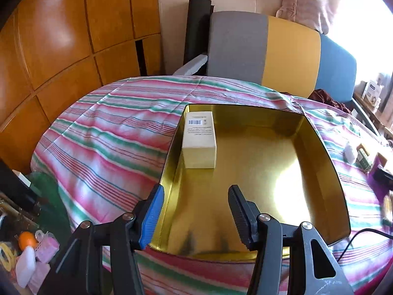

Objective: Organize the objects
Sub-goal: 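Lower white box into gold tray with left gripper while right gripper drops purple packet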

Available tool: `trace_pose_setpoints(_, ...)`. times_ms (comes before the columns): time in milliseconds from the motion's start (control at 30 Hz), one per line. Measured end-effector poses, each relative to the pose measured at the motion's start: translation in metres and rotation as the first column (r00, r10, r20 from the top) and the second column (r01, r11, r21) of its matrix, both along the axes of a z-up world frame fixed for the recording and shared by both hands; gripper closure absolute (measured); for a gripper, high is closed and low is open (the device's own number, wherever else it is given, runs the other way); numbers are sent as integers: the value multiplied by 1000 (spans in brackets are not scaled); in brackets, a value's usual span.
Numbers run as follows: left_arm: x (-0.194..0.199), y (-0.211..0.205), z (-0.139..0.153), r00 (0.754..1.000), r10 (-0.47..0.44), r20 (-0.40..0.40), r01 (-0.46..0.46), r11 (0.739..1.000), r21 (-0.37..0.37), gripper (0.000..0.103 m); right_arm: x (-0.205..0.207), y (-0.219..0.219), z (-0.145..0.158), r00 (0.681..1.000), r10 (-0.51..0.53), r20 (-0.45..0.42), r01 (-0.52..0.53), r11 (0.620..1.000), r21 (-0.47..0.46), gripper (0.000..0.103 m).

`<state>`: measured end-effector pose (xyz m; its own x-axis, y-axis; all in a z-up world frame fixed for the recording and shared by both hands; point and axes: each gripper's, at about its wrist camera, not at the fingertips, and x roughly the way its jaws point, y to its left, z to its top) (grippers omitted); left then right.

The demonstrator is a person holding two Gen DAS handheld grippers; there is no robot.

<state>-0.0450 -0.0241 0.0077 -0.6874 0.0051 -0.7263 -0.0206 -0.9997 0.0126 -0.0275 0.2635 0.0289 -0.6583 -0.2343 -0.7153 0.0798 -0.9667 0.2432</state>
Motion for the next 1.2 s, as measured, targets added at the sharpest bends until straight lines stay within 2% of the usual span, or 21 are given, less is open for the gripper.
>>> trace_pose_setpoints(100, 3, -7, 0, 1000, 15, -13, -15, 1000, 0, 48, -20, -40, -4, 996, 88, 30, -88, 996, -6, 74)
trace_pose_setpoints(267, 3, -22, -4, 999, 48, -9, -47, 999, 25, 48, -55, -94, -30, 968, 197, 152, -194, 980, -35, 74)
trace_pose_setpoints(333, 1, -30, -6, 998, 68, -6, -68, 997, 37, 48, -68, -109, -39, 957, 214, 197, -206, 977, -58, 74)
trace_pose_setpoints(500, -4, -50, -13, 993, 119, 7, -119, 991, 59, 48, -99, -128, -56, 940, 228, 254, -180, 963, -199, 69)
trace_pose_setpoints(567, -6, -55, -15, 992, 128, 12, -128, 990, 67, 48, -105, -130, -59, 943, 221, 250, -156, 955, -253, 60)
trace_pose_setpoints(600, -7, -56, -16, 991, 131, 14, -132, 989, 67, 48, -105, -130, -59, 945, 214, 248, -148, 954, -261, 60)
trace_pose_setpoints(833, -5, -50, -21, 993, 117, 17, -118, 991, 61, 48, -88, -129, -52, 956, 201, 214, -166, 971, -173, 60)
trace_pose_setpoints(1200, 5, -29, -16, 998, 67, -6, -67, 997, 36, 48, -52, -128, -40, 978, 157, 141, -161, 987, 18, 60)
